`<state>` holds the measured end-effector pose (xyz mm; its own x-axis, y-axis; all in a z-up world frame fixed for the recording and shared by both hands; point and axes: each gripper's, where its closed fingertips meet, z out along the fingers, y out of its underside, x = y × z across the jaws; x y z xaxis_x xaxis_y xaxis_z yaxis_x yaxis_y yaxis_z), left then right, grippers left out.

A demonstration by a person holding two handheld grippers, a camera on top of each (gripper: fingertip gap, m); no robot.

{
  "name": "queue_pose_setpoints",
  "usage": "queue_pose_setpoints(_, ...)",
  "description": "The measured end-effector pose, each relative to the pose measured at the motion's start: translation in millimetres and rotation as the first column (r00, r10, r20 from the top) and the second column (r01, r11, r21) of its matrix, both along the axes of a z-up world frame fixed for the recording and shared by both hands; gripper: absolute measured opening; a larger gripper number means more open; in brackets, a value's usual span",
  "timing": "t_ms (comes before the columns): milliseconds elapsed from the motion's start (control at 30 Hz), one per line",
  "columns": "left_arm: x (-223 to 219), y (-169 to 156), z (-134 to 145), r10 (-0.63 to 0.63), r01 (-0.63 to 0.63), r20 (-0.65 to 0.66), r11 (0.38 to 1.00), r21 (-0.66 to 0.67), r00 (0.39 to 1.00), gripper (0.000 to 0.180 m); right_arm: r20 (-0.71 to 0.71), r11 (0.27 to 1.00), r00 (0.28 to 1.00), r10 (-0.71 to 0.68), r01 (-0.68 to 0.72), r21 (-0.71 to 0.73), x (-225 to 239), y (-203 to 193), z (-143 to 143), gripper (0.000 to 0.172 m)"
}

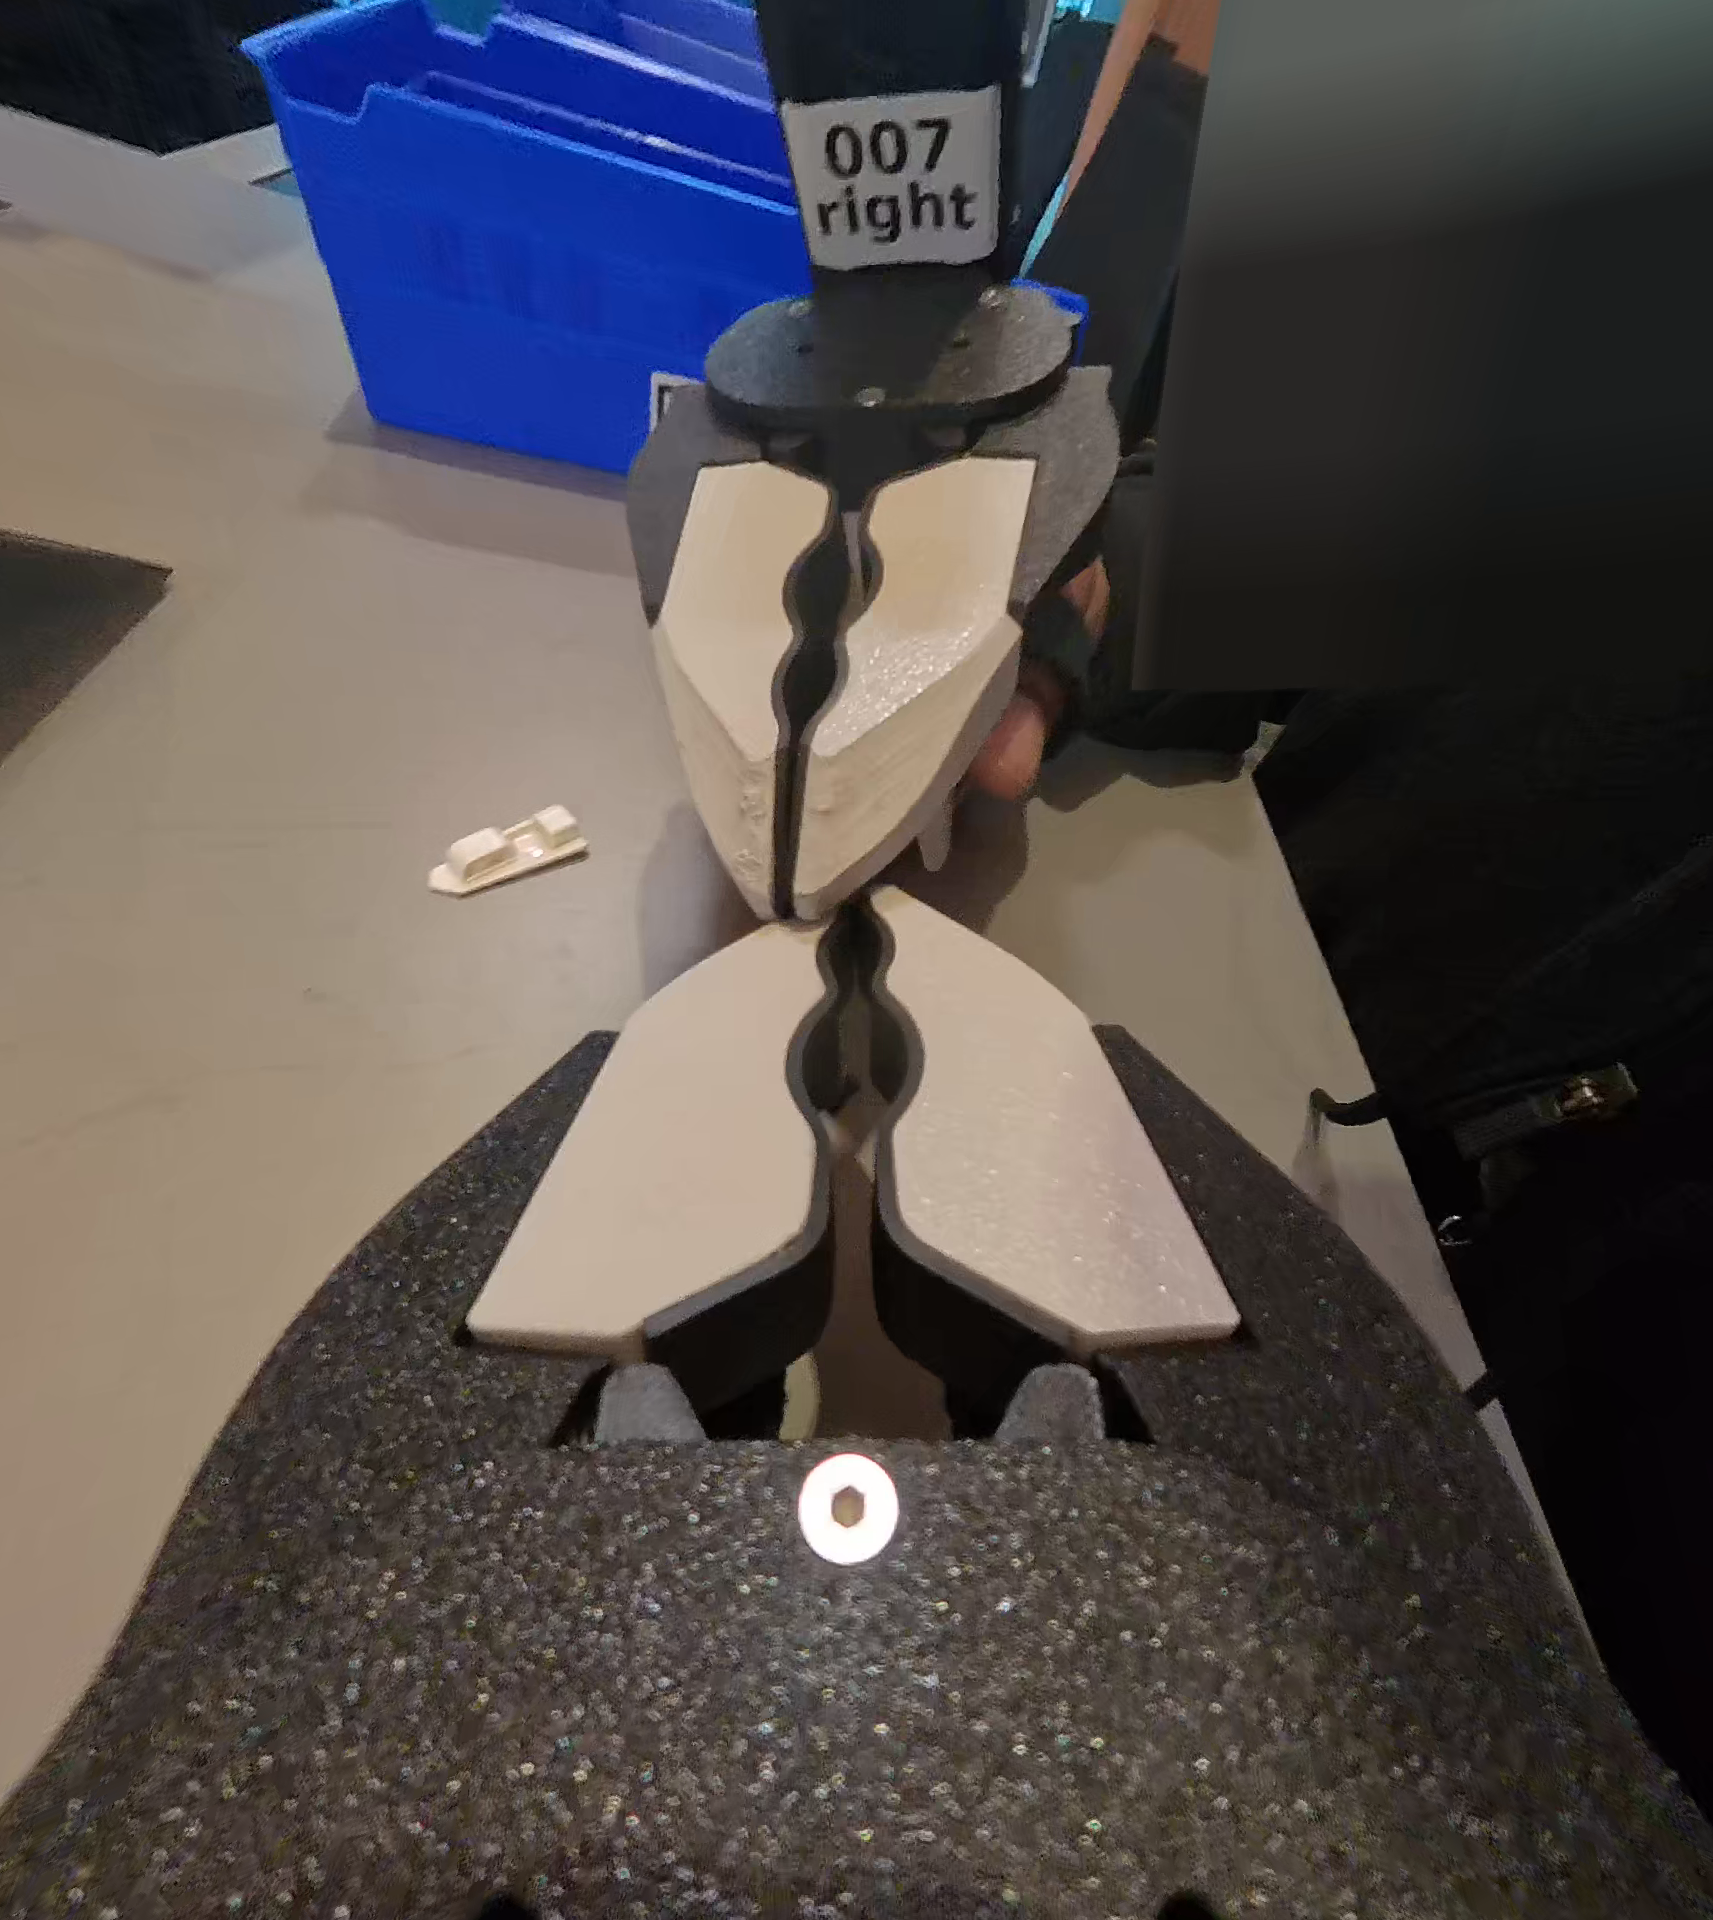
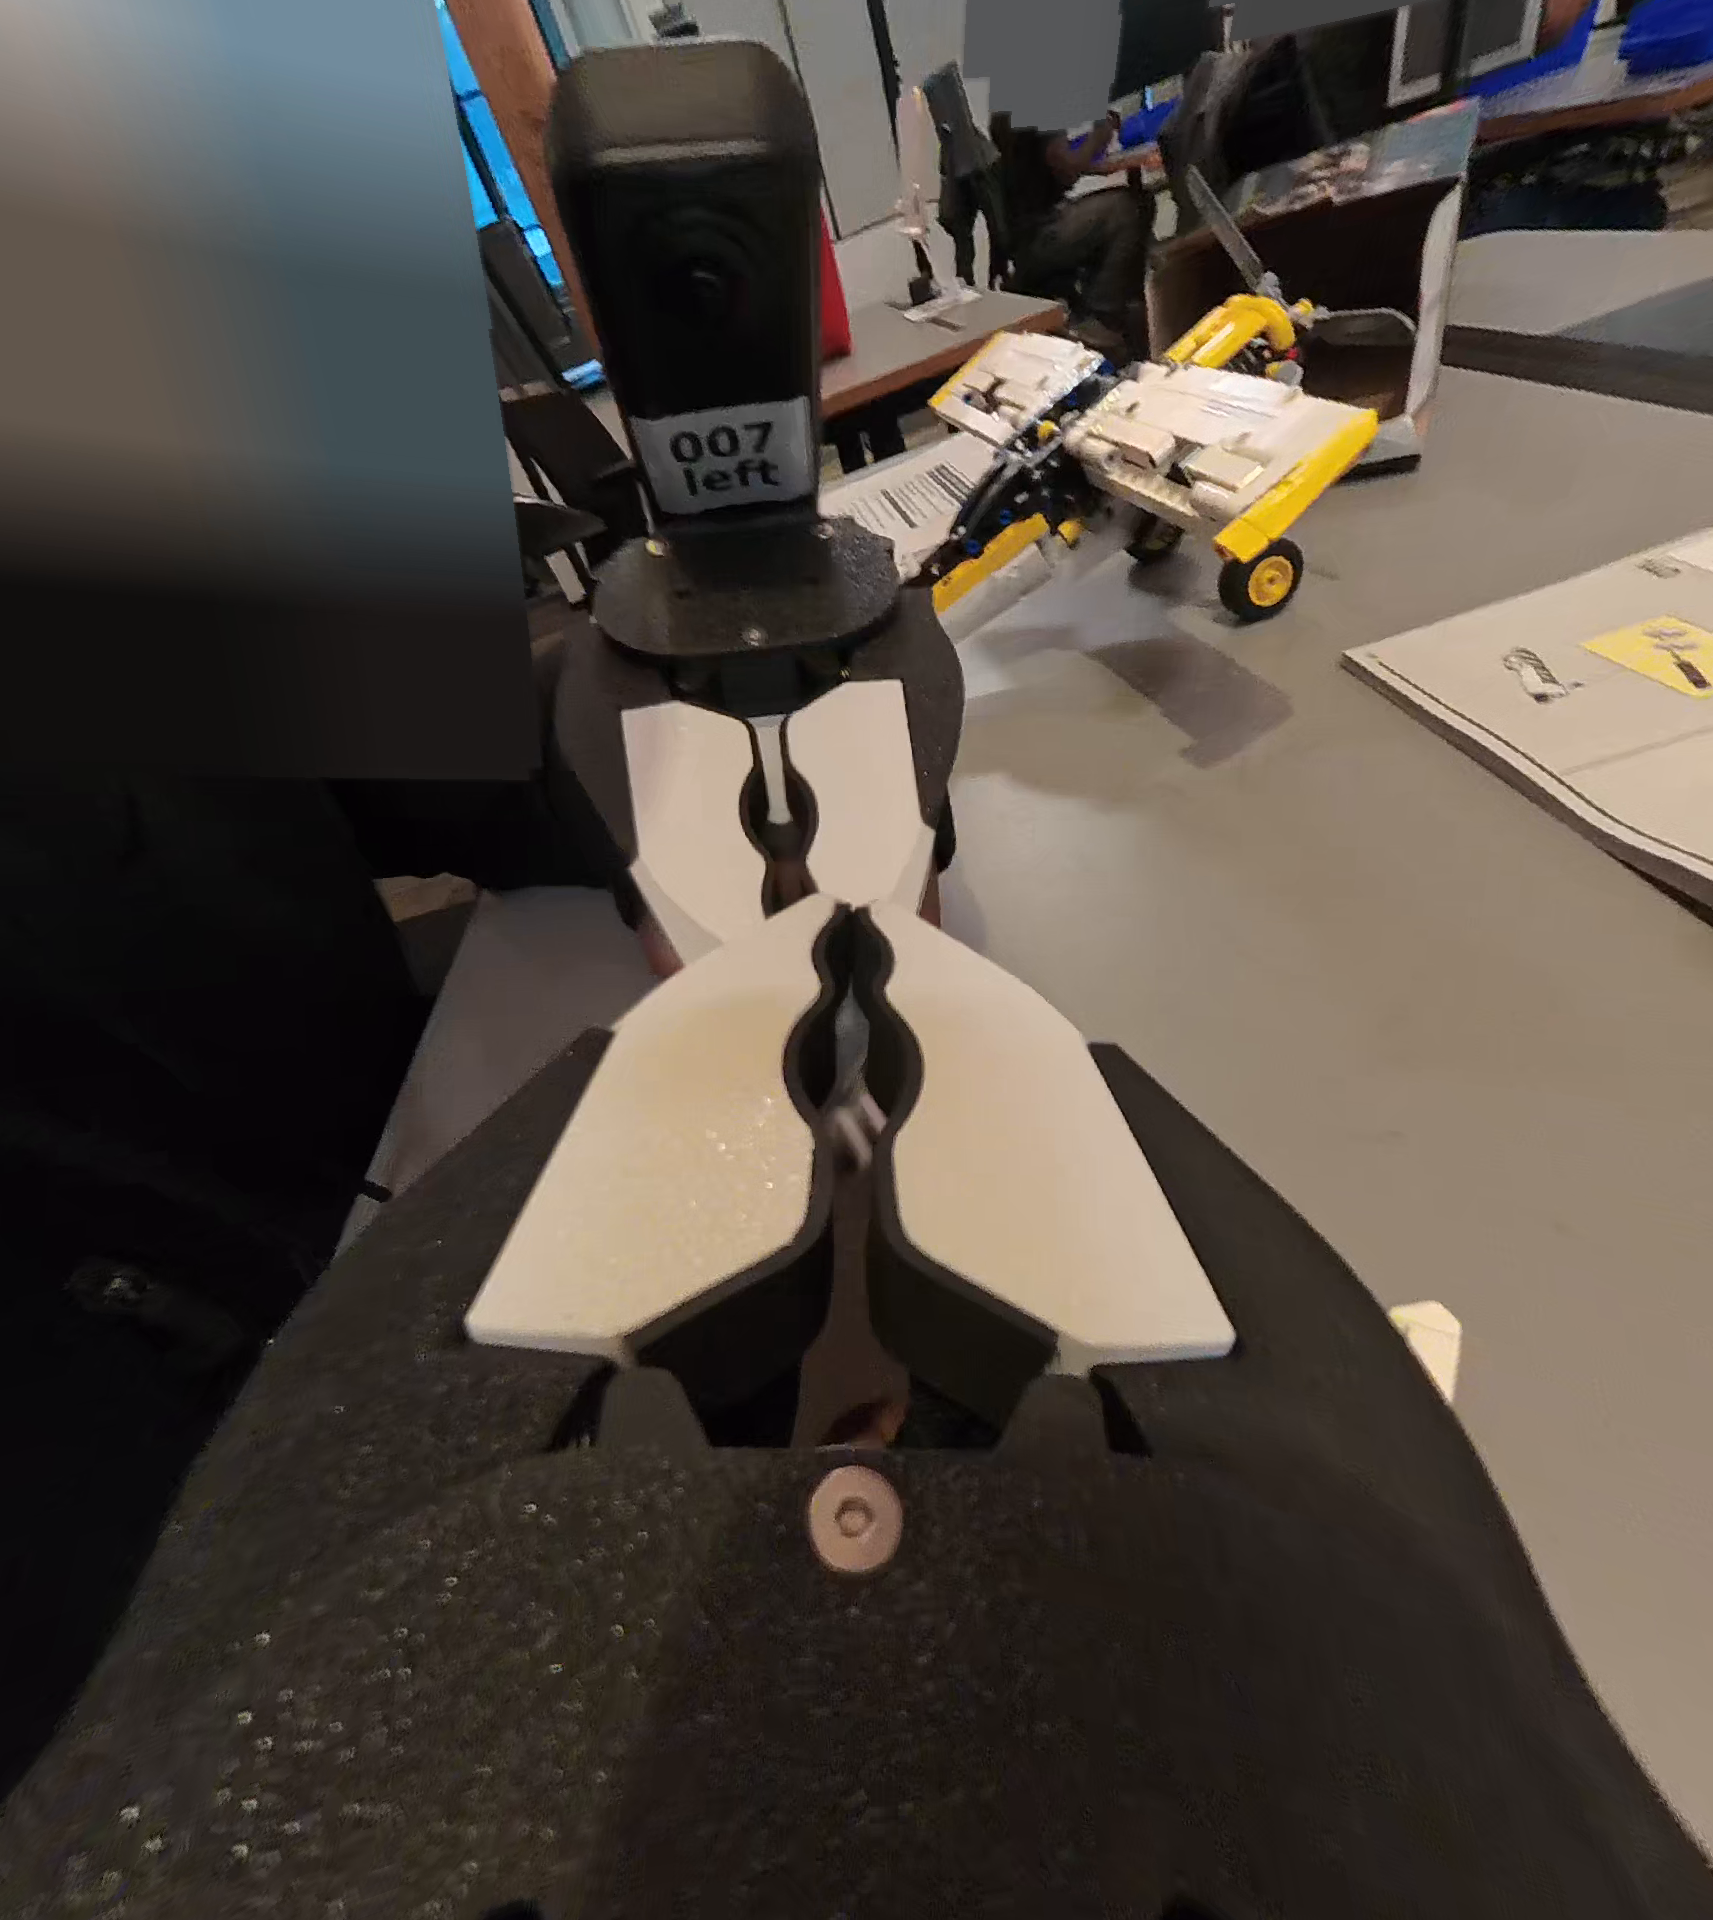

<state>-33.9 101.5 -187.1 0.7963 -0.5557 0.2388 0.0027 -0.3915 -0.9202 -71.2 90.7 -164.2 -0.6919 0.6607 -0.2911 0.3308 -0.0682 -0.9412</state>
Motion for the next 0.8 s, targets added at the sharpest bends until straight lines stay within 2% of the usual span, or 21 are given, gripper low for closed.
queue_pose_setpoints(167,-21.7,0.0,2.9,0.104,-0.104,0.016,0.995,0.009,0.994,0.0,0.042,0.997,0.996,-0.076,0.076,0.002,-8.0,14.2,-4.5,0.0)
queue_pose_setpoints(300,-50.4,-5.6,11.9,0.197,-0.199,0.066,0.98,0.025,0.978,0.003,0.076,0.98,0.986,-0.147,0.135,0.144,-12.6,28.2,-19.5,0.002)
queue_pose_setpoints(433,-70.9,-6.4,16.5,0.289,-0.289,0.087,0.957,-0.009,0.953,0.006,0.124,0.959,0.981,-0.151,0.115,0.257,-11.7,28.1,-33.3,0.014)
queue_pose_setpoints(533,-70.4,-9.8,5.0,0.291,-0.287,0.03,0.953,-0.099,0.956,0.01,0.143,0.949,0.98,-0.14,0.091,0.301,-11.6,19.7,-41.3,0.02)
queue_pose_setpoints(600,-67.1,-11.6,-8.9,0.292,-0.298,-0.064,0.942,-0.152,0.954,0.012,0.159,0.932,0.977,-0.14,0.076,0.354,-12.0,14.5,-48.6,0.022)
queue_pose_setpoints(667,-64.9,-12.2,-17.5,0.301,-0.324,-0.15,0.931,-0.167,0.942,0.013,0.177,0.914,0.974,-0.143,0.061,0.401,-13.1,9.0,-55.3,0.024)
queue_pose_setpoints(800,-59.7,-20.5,-18.4,0.313,-0.352,-0.209,0.916,-0.191,0.927,0.016,0.184,0.869,0.973,-0.14,0.032,0.494,-15.2,-4.6,-66.3,0.03)
